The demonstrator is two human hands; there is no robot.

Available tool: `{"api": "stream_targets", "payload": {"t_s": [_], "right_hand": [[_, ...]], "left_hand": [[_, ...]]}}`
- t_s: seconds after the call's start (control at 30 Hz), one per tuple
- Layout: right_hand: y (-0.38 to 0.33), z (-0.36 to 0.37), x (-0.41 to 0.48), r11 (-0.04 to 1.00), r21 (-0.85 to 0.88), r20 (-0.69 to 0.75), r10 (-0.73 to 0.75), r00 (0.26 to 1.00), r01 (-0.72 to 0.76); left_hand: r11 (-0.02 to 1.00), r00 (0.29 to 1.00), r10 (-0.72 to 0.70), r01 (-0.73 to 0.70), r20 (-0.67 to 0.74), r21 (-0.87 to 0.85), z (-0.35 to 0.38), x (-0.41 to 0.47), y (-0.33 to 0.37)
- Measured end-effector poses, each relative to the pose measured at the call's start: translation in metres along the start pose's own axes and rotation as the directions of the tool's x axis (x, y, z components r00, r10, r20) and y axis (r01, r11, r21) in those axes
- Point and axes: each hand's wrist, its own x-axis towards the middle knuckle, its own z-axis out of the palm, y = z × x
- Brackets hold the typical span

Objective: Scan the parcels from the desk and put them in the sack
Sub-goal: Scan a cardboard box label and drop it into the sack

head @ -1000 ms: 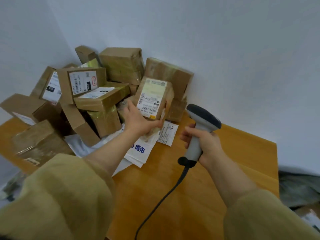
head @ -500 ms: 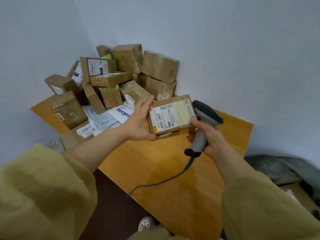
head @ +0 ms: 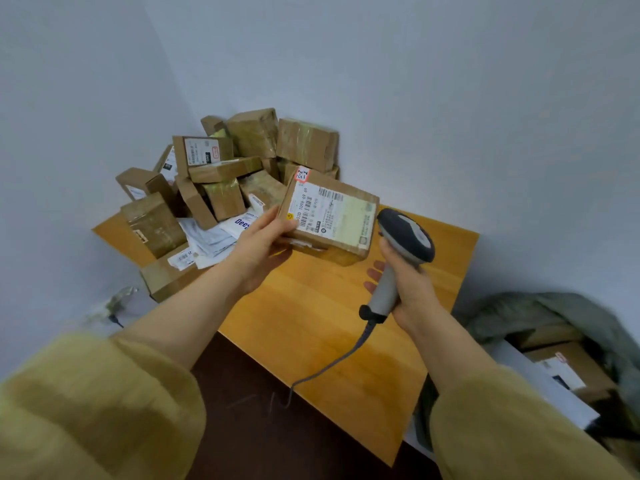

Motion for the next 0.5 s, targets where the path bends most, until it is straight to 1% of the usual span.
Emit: {"api": "stream_targets", "payload": {"t_s": [0.03,0.1,0.2,0.27,0.37,0.5], "right_hand": [[0.001,-0.003,-0.005,0.996,-0.09,0.017,-0.025,1.0,0.026],[0.003,-0.007,-0.018,0.966,-0.24,0.11,-0.069,0.992,0.094],[0.006,-0.001,-0.039,0.893,-0.398,0.225,-0.127,0.966,0.21],[0.007,0.007,-0.051,0.857,-0.457,0.257,-0.13,0.958,0.239],[0.006,0.017,-0.066,0.783,-0.577,0.257,-0.099,0.961,0.234],[0.003,0.027,-0.081,0.749,-0.611,0.269,-0.107,0.957,0.255]], "left_hand": [[0.999,0.999,0.012,-0.011,-0.032,0.032,-0.006,0.001,0.007],[0.992,0.996,0.032,-0.022,-0.083,0.122,-0.02,0.005,0.018],[0.977,0.994,0.046,-0.023,-0.104,0.213,-0.036,0.006,0.03],[0.971,0.993,0.065,-0.04,-0.099,0.235,-0.042,0.004,0.038],[0.958,0.987,0.103,-0.065,-0.122,0.28,-0.051,0.006,0.046],[0.943,0.985,0.122,-0.077,-0.123,0.322,-0.062,0.008,0.05]]}}
